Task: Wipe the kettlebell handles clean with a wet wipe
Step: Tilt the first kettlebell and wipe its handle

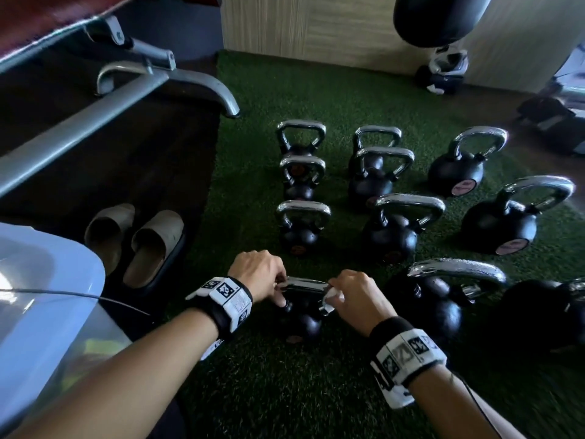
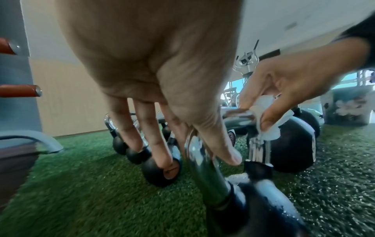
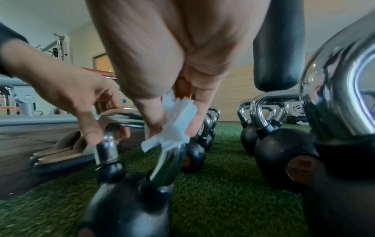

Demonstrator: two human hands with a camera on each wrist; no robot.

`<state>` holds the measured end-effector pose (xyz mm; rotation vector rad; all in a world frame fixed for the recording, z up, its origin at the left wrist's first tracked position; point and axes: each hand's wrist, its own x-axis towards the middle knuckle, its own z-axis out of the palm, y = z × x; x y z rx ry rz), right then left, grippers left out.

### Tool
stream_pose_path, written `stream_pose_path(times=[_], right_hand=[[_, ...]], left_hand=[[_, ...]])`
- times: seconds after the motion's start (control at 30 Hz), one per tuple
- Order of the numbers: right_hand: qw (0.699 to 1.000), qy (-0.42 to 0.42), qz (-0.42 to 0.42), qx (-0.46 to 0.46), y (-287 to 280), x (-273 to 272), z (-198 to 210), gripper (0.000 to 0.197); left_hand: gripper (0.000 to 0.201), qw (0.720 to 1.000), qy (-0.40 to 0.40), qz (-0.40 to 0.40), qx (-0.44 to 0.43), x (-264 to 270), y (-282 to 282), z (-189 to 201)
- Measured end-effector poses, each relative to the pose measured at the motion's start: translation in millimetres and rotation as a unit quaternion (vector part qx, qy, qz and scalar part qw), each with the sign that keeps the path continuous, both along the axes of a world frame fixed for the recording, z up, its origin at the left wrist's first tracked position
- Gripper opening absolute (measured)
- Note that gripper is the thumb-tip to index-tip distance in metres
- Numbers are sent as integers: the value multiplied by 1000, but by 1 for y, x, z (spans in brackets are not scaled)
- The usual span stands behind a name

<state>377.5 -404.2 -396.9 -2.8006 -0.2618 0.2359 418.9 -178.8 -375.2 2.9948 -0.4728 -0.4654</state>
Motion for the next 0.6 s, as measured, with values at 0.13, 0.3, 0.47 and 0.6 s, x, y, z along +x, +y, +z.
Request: stream_pose_path(times=[0.13,0.3,0.47,0.6], right_hand=[[999,-5,-15,50,2,-9,-3,20],[999,6,0,35,3,0,0,18],[996,76,51,-7,-7,9,23,20],[996,71,50,-8,-25,49,59,26]], left_hand=[[51,998,25,24,-58,-8,8,-11],[44,994,39,46,-86,-15,10,-15],[55,995,94,-3,-26,-7,14,-3],[60,980,190,16,-61,21,23,2]])
